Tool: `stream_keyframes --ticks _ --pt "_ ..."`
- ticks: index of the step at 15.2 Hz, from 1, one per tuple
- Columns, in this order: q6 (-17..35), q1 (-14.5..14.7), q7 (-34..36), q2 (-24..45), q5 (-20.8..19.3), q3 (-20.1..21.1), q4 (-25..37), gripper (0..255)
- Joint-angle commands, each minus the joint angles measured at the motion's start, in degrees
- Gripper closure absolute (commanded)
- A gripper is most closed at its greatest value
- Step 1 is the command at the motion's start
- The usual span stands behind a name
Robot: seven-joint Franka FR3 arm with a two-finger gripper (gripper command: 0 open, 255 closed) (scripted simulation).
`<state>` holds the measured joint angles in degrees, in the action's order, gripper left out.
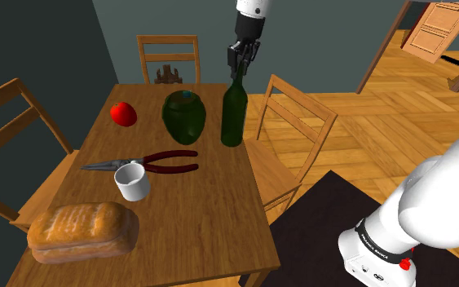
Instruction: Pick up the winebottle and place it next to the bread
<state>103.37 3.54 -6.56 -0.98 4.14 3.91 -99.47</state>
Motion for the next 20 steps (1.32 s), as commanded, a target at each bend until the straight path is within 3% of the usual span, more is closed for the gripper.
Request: stream_keyframes --ticks 1,18,20 --pt "-1.54 0.03 0.18 0.09 -0.03 0.03 1.64 255" --pt "-15.54 0.06 1.19 3.79 -0.37 0.05 19.37 255" --pt "-15.1 1.47 3.83 2.89 -0.59 1.32 18.21 255"
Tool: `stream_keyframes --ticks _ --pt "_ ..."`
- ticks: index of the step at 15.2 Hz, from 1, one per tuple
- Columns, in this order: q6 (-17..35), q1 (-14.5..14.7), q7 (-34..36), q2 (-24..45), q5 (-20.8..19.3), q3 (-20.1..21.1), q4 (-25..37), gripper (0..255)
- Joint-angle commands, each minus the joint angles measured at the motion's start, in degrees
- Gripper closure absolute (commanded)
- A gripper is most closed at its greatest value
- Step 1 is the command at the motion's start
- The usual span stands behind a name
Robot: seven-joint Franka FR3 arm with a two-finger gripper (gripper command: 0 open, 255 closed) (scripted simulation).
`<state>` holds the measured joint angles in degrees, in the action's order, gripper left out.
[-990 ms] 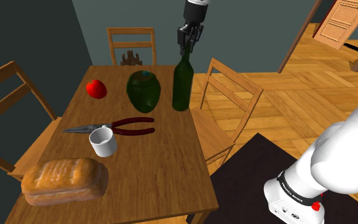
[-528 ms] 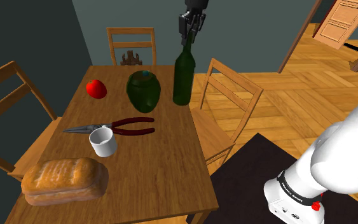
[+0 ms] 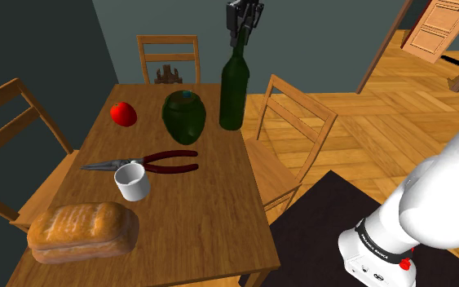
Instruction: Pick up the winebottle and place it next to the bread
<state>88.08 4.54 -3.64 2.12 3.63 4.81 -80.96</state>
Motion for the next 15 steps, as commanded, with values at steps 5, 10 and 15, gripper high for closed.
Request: stream_keyframes --ticks 5,10,15 --pt "0.92 3.95 7.67 -1.33 -0.65 3.77 -1.76 255" --pt "1.18 7.55 14.63 -0.82 -1.5 7.2 -1.19 255" --pt "0.9 11.36 21.79 1.38 -2.92 10.69 1.43 255"
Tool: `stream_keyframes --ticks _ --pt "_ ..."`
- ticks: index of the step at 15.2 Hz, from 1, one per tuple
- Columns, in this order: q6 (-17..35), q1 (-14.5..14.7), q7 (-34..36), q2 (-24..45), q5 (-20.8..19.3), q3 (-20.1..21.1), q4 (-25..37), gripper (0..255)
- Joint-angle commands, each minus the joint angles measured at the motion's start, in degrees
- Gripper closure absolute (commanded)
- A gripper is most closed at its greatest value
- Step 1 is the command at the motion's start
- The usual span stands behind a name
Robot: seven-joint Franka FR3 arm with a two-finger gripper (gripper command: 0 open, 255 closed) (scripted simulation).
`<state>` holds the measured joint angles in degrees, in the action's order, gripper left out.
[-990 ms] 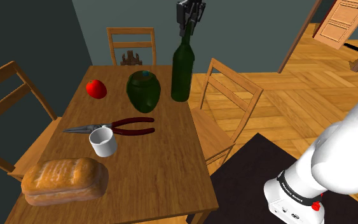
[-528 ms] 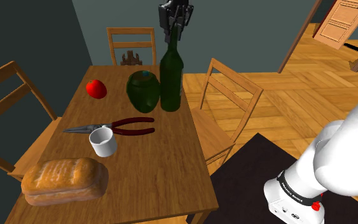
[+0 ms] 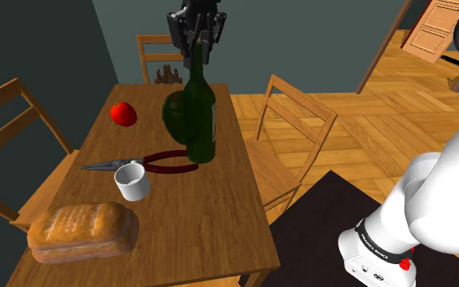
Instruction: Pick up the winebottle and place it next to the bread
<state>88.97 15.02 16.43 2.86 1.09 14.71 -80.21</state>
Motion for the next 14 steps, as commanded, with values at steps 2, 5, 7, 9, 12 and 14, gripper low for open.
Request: stream_keyframes --ticks 2,5,7,9,12,14 --pt "-0.28 2.55 4.63 2.03 -1.18 2.14 2.36 255" --pt "-1.0 5.26 9.02 4.69 -2.68 4.11 5.65 255" --pt "-1.72 7.32 11.93 6.88 -3.9 5.27 8.41 255" --pt "-2.67 9.57 14.82 9.45 -5.33 6.36 11.74 255" --pt "-4.7 13.5 19.01 14.13 -7.89 7.73 18.09 255" --pt "-6.66 16.63 21.64 17.99 -9.92 8.41 23.62 255"
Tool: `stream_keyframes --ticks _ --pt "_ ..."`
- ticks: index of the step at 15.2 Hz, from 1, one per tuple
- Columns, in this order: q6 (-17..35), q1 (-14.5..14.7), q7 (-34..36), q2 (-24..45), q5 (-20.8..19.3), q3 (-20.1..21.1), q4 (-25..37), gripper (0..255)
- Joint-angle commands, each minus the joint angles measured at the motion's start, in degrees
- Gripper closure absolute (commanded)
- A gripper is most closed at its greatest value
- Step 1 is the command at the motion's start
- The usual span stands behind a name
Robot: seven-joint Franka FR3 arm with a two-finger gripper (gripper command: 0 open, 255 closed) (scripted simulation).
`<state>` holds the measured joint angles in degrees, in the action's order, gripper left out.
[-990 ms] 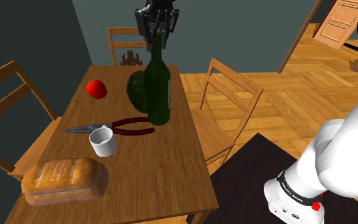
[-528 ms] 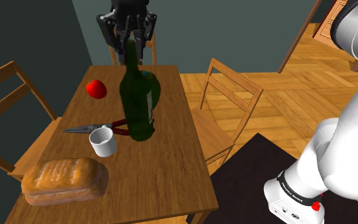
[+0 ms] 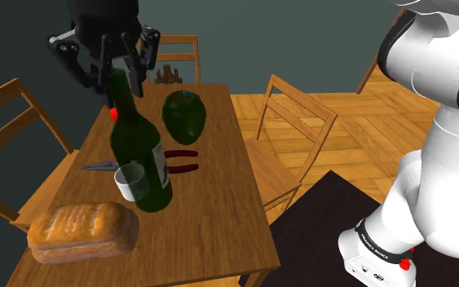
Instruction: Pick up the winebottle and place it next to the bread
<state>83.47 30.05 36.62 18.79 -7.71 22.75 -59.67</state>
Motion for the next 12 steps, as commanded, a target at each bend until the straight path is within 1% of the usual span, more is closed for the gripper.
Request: stream_keyframes --ticks 1,2,4,5,7,12 --pt "-2.42 3.43 2.65 4.3 -2.23 0.54 6.47 255" --pt "-3.96 5.47 3.78 6.87 -3.46 0.65 10.48 255" --pt "-8.49 10.5 5.35 13.53 -6.27 0.25 21.65 255" --pt "-6.15 9.34 5.53 11.51 -5.41 0.37 17.24 255" --pt "-2.61 7.67 5.73 8.84 -4.37 0.71 10.97 255" --pt "3.98 5.18 5.85 4.82 -2.73 1.06 0.36 255"
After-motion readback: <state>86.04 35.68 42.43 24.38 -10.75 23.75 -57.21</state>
